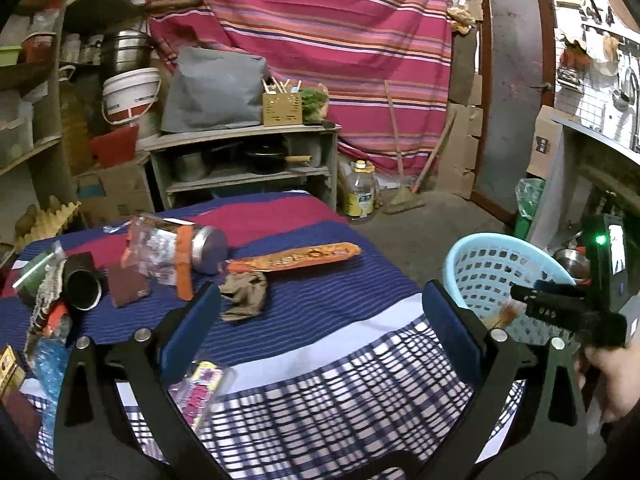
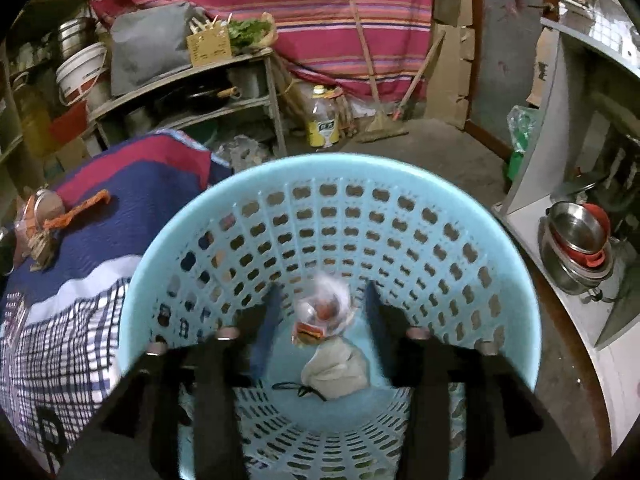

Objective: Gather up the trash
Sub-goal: 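Open both tools to drop the mask and wrapper into the basket, then move both tools back over the table toward the brown scouring pad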

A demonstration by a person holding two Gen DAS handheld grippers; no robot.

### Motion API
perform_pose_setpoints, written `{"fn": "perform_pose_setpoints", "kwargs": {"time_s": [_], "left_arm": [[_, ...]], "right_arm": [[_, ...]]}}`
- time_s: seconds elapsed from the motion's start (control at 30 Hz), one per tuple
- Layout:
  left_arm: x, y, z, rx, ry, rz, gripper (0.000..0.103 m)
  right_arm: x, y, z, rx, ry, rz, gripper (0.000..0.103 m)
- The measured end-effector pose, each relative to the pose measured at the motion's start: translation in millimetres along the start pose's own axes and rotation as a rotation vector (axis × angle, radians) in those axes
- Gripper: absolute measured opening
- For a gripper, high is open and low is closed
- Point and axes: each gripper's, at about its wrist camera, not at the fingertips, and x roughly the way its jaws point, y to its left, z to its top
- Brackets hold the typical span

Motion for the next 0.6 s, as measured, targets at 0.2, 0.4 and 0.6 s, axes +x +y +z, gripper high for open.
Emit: {"fn": "perform_pose_setpoints", "kwargs": {"time_s": [0.2,0.4,0.6], "left_arm": [[-10,18,1,-0.023,-0.008,0.021,0.097],[-23,36,1,-0.042,-0.018,0.042,0.097],[-43,62,-2,-0.053,-0.031,0.081,0.097]], "right_arm": [[-13,0,6,0.016,-0.025,-0.019,0.076],[-27,17,5,-0.01,-0.047,-0.019,0.077],[-54,49,0,-0.045,-0.106,0.001,0.086]]}}
